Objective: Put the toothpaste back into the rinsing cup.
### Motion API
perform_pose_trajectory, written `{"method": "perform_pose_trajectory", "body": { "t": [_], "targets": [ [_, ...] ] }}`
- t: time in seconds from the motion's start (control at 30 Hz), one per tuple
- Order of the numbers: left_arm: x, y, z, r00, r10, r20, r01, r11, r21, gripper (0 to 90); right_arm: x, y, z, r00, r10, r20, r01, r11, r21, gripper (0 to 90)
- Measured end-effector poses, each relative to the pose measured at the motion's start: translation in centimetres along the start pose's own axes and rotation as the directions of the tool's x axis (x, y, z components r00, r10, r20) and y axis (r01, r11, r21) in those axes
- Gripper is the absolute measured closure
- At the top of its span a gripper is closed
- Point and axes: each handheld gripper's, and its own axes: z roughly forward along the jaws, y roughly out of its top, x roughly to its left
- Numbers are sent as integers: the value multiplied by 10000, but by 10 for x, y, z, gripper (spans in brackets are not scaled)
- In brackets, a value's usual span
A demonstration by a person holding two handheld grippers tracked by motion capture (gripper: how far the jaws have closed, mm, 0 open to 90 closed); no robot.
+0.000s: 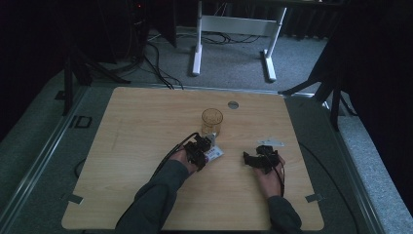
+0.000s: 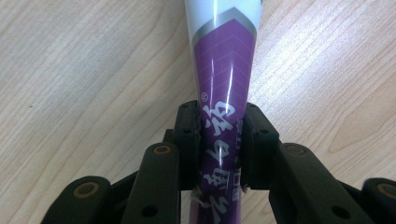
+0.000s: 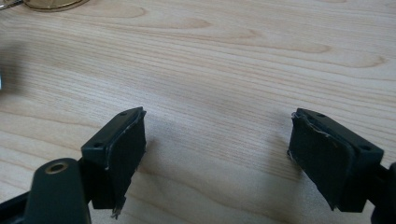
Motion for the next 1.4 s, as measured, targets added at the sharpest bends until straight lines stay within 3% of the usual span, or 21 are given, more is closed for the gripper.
{"method": "perform_pose_trajectory", "body": {
  "t": [0.3, 0.73, 0.87, 1.27, 1.37, 1.4],
  "targets": [
    [2, -6, -13, 9996, -260, -53, 257, 9981, -561, 715, 0, 0, -1, 10000, -51, -37, 51, 10000, 1, 185],
    [-2, -12, -28, 9994, -316, -149, 298, 9936, -1092, 716, 0, -2, -2, 9999, -100, -70, 100, 9999, -6, 185],
    [-4, -15, -35, 9983, -460, -359, 400, 9878, -1508, 718, 0, -2, -2, 9999, -108, -78, 108, 9999, -6, 185],
    [-6, -19, -46, 9977, -616, -279, 543, 9758, -2118, 717, 1, -2, -2, 9999, -104, -97, 104, 9999, 5, 185],
    [-8, -19, -51, 9972, -668, -326, 574, 9706, -2338, 717, 1, -2, -2, 9999, -109, -103, 109, 9999, 5, 185],
    [-8, -19, -54, 9968, -736, -300, 637, 9653, -2534, 717, 1, -2, -2, 9999, -116, -100, 116, 9999, 4, 185]
  ]
}}
